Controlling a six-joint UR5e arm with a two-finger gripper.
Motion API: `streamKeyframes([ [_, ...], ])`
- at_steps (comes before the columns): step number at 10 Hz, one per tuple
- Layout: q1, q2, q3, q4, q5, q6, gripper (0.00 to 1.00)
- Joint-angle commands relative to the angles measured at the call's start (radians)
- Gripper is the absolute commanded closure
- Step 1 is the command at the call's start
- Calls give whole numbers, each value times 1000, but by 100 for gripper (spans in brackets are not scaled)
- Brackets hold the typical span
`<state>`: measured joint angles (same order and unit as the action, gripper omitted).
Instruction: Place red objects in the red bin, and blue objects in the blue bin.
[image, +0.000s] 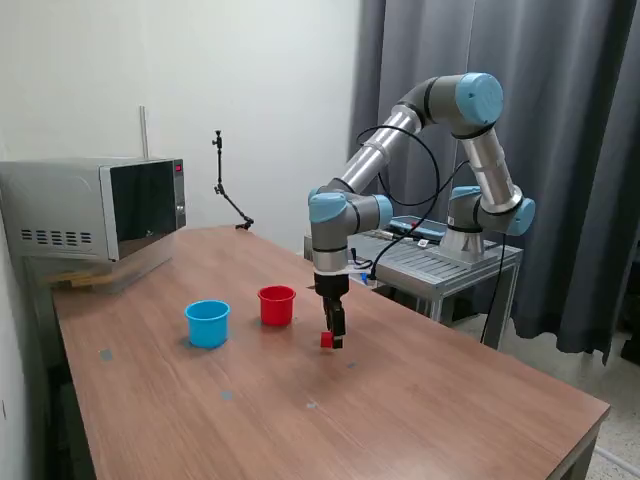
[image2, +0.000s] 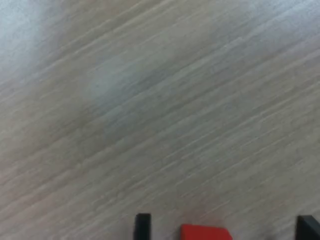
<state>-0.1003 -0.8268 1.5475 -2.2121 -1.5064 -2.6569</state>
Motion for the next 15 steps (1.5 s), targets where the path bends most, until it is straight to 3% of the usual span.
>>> streamKeyframes([
  [1, -1, 0, 0, -1, 0, 0, 100],
  [13, 2, -2, 6, -1, 0, 0, 100],
  [14, 2, -2, -1, -1, 2, 0, 0],
  [15, 1, -2, -6, -1, 2, 0, 0],
])
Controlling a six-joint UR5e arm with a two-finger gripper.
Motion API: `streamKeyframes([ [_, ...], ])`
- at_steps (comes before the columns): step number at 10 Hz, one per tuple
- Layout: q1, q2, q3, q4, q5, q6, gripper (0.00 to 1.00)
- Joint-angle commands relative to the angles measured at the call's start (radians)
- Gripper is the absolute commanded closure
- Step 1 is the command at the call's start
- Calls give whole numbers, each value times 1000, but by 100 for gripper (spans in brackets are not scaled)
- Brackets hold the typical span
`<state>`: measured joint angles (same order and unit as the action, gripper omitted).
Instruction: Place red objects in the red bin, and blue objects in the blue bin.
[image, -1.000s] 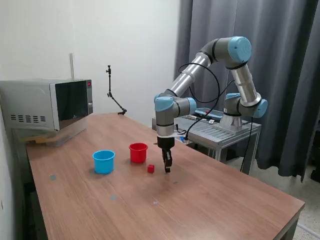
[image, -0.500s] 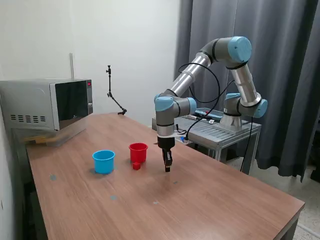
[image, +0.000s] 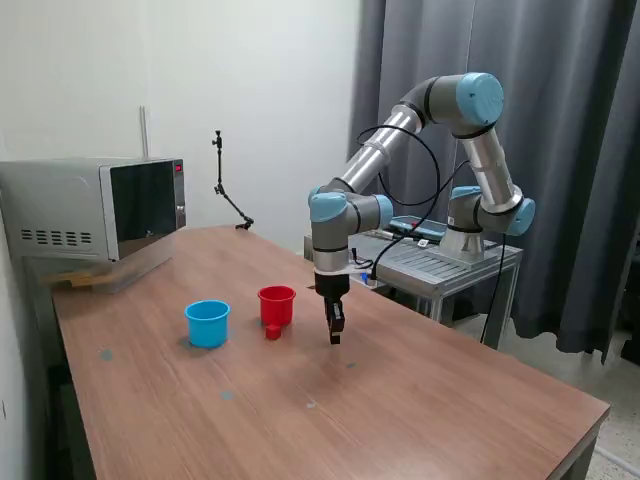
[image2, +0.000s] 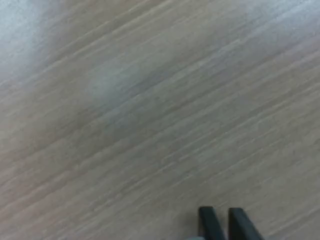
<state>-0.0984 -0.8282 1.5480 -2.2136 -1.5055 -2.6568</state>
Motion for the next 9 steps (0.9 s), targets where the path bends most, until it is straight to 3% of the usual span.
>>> streamKeyframes([
  [1, -1, 1, -8, 0, -1, -3, 0],
  [6, -26, 6, -29, 2, -19, -113, 0],
  [9, -37, 23, -68, 5, -53, -112, 0],
])
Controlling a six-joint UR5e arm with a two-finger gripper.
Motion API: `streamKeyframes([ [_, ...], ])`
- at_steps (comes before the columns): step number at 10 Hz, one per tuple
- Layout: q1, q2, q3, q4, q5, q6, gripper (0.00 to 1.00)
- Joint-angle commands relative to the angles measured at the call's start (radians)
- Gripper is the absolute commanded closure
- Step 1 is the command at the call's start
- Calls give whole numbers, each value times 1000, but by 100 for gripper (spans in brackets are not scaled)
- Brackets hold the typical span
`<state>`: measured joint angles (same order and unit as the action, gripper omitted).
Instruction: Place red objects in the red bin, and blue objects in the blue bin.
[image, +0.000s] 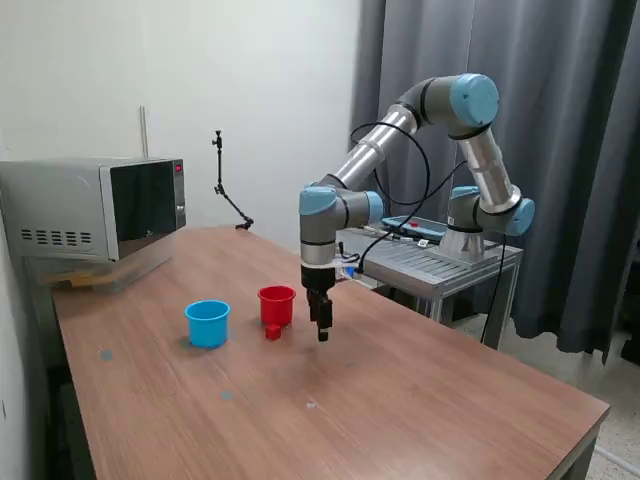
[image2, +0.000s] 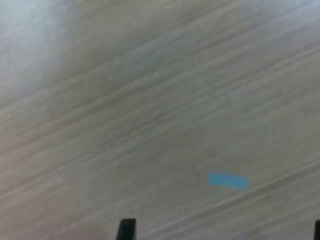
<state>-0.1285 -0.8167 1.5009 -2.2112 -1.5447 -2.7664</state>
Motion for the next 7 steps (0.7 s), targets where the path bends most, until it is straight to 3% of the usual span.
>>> streamKeyframes([
  [1, -11, 24, -43, 4, -15, 4, 0],
  [4, -11, 71, -135, 10, -18, 45, 0],
  [5, -11, 76, -157, 10, -20, 86, 0],
  [7, -11, 82, -183, 31, -21, 250, 0],
])
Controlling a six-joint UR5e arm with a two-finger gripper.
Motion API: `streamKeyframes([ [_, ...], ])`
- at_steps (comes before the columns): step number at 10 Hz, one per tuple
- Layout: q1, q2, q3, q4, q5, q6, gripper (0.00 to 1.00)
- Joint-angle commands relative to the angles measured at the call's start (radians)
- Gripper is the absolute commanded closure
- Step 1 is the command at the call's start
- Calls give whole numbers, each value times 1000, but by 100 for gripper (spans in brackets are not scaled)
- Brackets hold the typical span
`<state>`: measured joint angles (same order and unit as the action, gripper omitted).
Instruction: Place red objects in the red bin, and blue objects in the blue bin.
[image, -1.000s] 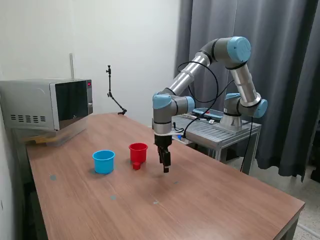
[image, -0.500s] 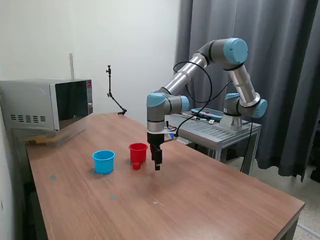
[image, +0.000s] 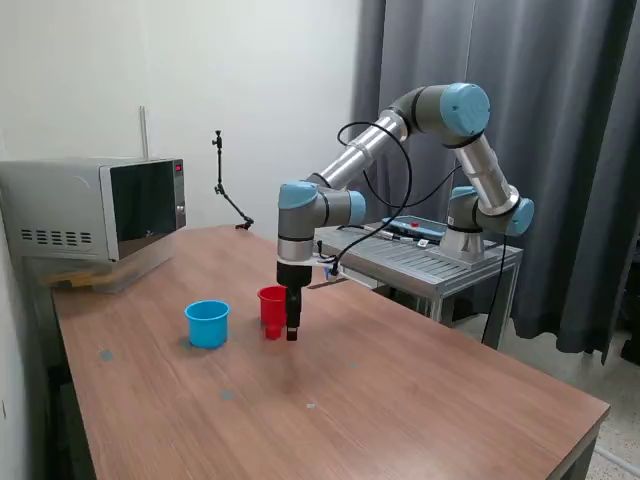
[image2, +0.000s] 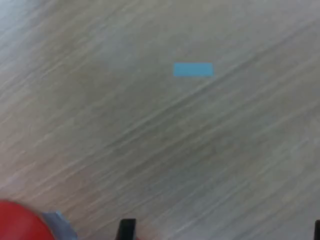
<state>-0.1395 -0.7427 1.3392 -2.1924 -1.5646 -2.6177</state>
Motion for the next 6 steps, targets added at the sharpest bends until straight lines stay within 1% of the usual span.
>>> streamKeyframes([
  [1, 0, 11, -23, 17, -3, 173, 0],
  [2, 0, 11, -23, 17, -18, 233, 0],
  [4, 11, 11, -12, 81, -20, 333, 0],
  [6, 17, 11, -11, 85, -32, 420, 0],
])
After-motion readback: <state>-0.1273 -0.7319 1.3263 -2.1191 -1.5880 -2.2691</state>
